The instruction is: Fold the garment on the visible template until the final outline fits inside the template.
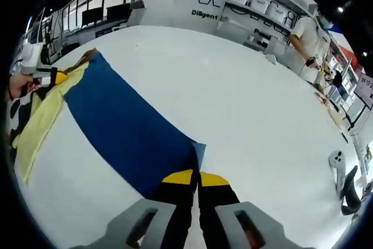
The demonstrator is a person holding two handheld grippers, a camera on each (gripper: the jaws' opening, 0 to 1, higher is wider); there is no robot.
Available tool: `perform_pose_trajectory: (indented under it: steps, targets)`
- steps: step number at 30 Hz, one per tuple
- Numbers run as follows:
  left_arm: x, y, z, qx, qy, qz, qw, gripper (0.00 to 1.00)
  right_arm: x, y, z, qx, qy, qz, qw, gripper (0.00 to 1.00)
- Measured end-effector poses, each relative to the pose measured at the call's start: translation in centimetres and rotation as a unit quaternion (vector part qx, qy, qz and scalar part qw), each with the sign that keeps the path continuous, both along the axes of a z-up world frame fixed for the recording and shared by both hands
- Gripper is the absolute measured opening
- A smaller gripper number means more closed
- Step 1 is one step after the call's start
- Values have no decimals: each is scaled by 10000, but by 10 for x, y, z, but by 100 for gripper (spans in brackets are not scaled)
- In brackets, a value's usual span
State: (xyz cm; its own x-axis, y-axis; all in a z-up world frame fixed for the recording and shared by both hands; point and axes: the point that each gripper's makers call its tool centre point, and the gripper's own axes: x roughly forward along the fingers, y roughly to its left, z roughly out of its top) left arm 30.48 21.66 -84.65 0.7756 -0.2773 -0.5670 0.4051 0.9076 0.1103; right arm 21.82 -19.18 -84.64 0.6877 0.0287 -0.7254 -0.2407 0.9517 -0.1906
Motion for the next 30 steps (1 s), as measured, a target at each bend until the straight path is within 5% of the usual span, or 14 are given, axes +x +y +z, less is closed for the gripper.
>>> perform_pose_trajectory:
  steps: [16,30]
  targets:
    - [-2,3,5,-147,-60,95,9998,7,0,-2,-8,-33,45,-70,10000,0]
    - [6,18,32,35,-474,52,9989,2,-1,-3,-8,-88,52,-35,9999,0]
